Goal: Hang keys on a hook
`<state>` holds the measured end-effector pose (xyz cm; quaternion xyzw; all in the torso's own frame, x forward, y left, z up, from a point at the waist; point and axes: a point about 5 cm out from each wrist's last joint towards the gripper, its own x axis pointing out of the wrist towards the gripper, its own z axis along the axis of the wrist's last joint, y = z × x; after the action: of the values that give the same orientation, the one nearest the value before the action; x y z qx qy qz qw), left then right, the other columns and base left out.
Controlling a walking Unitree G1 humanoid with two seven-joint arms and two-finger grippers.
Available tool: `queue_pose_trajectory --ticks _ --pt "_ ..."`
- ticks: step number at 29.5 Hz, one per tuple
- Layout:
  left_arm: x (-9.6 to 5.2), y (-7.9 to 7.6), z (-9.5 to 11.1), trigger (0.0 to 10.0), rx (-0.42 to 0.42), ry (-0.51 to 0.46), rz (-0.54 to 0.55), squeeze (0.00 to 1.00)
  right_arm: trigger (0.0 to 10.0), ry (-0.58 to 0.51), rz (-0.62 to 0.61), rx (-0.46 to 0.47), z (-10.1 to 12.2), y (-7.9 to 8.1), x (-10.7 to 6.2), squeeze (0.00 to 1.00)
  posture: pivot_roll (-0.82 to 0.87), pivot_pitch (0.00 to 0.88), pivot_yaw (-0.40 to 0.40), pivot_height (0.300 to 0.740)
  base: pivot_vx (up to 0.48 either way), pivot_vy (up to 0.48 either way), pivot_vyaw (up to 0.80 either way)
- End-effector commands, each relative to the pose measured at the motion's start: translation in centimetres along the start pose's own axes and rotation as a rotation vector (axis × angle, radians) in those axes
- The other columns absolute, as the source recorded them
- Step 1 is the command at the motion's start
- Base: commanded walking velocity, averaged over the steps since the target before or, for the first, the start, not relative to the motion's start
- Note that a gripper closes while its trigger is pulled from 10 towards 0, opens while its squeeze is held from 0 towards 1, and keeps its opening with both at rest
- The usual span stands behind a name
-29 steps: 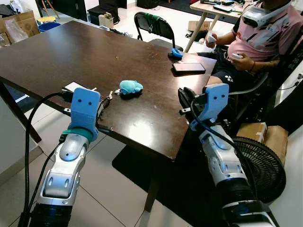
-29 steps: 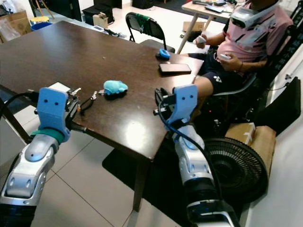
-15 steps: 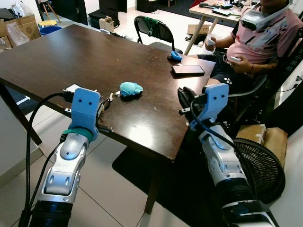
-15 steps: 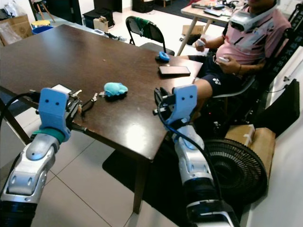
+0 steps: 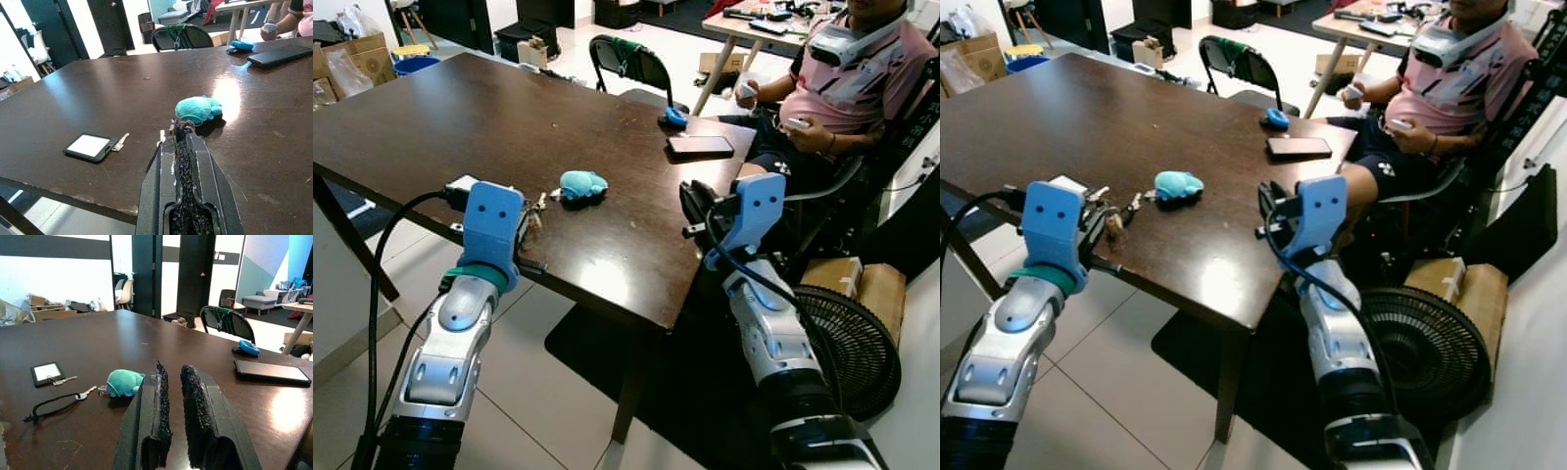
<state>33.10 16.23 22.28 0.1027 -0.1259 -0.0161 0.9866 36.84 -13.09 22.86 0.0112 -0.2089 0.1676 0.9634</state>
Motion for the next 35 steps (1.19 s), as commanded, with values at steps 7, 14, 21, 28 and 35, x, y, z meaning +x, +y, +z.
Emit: queue_pose_trajectory --ticks 7,14,21,28,35 --pt "-0.07 0.46 -0.06 10.0 0.031 -0.011 0.014 0.0 10.0 0.021 -0.01 0.007 -0.48 -0.23 -0.34 0.0 0.09 0.089 0.038 0.74 0.0 -0.471 0.0" --pt "-0.15 0.45 -0.07 10.0 0.027 -0.005 0.016 0.0 10.0 0.022 -0.01 0.009 -0.53 -0.12 -0.39 0.0 0.1 0.095 0.039 0.74 0.0 -0.437 0.0" --pt "-0.14 0.64 -0.2 10.0 -0.025 0.016 0.034 0.0 10.0 0.023 -0.011 0.01 -0.52 -0.18 -0.37 0.0 0.1 0.099 0.038 0.74 0.0 0.042 0.0" --pt "-0.08 0.63 -0.16 10.0 -0.026 0.013 0.032 0.0 10.0 0.022 -0.007 0.011 -0.5 -0.04 -0.26 0.0 0.1 0.098 0.035 0.74 0.0 0.467 0.0" --pt "-0.08 0.61 -0.1 10.0 -0.027 0.01 0.033 0.0 10.0 0.022 -0.005 0.011 -0.47 -0.04 -0.2 0.0 0.1 0.097 0.035 0.74 0.0 0.48 0.0"
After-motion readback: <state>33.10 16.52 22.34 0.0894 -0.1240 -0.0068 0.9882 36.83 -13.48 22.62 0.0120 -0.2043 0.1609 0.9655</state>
